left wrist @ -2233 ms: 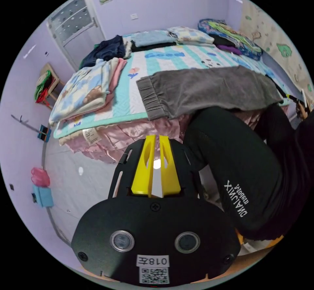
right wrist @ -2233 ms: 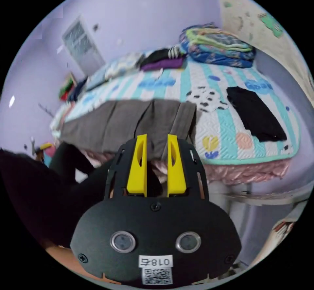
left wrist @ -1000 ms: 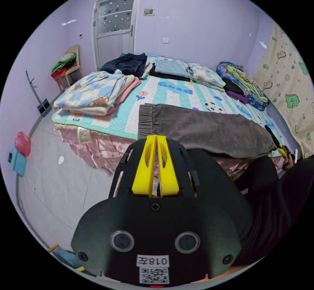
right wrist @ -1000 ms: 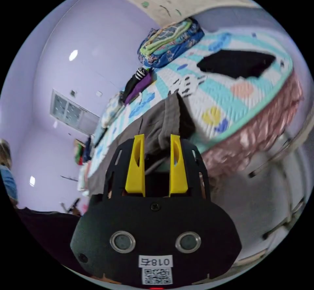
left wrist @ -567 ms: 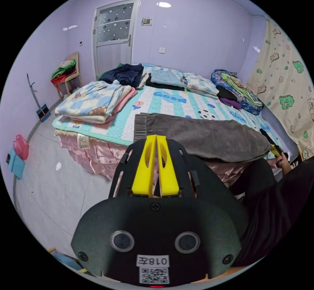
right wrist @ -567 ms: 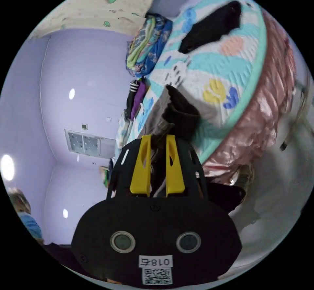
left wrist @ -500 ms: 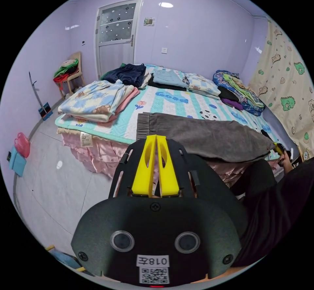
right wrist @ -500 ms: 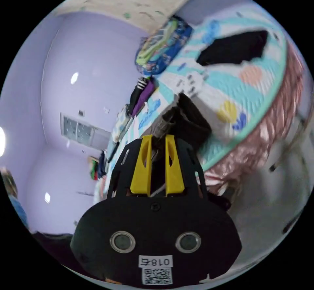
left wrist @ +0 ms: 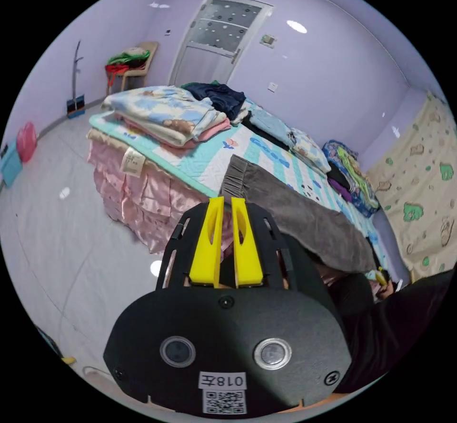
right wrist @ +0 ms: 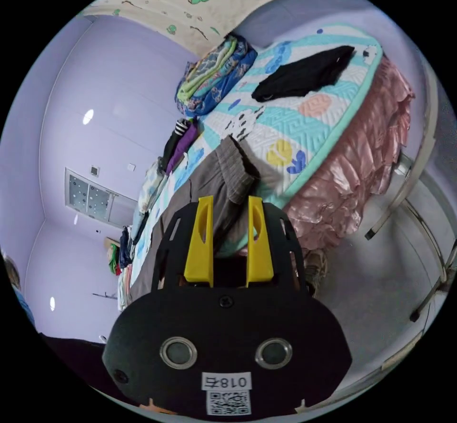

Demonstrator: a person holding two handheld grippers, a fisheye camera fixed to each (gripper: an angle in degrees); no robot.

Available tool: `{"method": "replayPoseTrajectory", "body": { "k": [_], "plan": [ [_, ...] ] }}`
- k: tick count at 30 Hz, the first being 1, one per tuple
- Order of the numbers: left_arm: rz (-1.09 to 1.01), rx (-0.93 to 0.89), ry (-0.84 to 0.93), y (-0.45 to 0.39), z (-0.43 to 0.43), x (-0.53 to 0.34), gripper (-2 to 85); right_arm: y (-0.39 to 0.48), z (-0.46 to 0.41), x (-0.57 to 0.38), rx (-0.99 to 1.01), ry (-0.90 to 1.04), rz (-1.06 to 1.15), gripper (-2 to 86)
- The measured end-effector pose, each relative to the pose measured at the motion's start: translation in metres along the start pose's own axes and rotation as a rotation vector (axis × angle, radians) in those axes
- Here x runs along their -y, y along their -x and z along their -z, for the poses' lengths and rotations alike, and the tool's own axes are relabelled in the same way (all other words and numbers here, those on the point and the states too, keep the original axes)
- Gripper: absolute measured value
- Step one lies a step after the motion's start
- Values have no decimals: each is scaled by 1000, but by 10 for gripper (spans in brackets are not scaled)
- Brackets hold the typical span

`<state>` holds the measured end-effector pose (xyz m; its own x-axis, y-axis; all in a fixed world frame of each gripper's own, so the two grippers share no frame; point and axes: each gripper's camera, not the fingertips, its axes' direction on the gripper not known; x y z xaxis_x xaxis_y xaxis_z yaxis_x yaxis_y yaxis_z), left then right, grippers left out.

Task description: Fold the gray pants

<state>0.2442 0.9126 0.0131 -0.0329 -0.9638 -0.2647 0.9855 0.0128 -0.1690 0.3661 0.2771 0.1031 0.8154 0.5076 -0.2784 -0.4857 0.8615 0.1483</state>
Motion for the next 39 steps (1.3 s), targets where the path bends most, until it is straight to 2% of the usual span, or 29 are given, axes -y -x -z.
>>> {"method": "replayPoseTrajectory", "body": {
  "k": [6,11,14,17,21,25,28,35,37,39],
  "plan": [
    [334,-268,-50,85,-61,-32,94,85,-6,-17,20,58,131,83],
    [344,-350,-15,91,-106,-38,107,168,-39,-28,91,171,265,76],
    [263,-303,33,78,-118,-26,112,230,-70,-45,155,290,397,75],
    [221,-231,74,71,-128,-18,100,316,-119,-77,240,480,625,79],
    [205,-183,70,67,-136,-15,83,467,-194,-166,368,708,1071,91],
    [198,-180,66,66,-142,-18,79,596,-252,-278,390,762,1518,101],
    [161,-166,66,61,-145,-17,73,655,-290,-342,343,769,1727,105],
    [97,-194,76,59,-157,-12,66,702,-342,-397,240,948,1805,91],
    [98,-217,76,60,-159,-10,64,716,-325,-389,272,924,1831,25],
    [87,-248,54,56,-158,-4,61,728,-310,-381,290,912,1838,15]
  ]
}}
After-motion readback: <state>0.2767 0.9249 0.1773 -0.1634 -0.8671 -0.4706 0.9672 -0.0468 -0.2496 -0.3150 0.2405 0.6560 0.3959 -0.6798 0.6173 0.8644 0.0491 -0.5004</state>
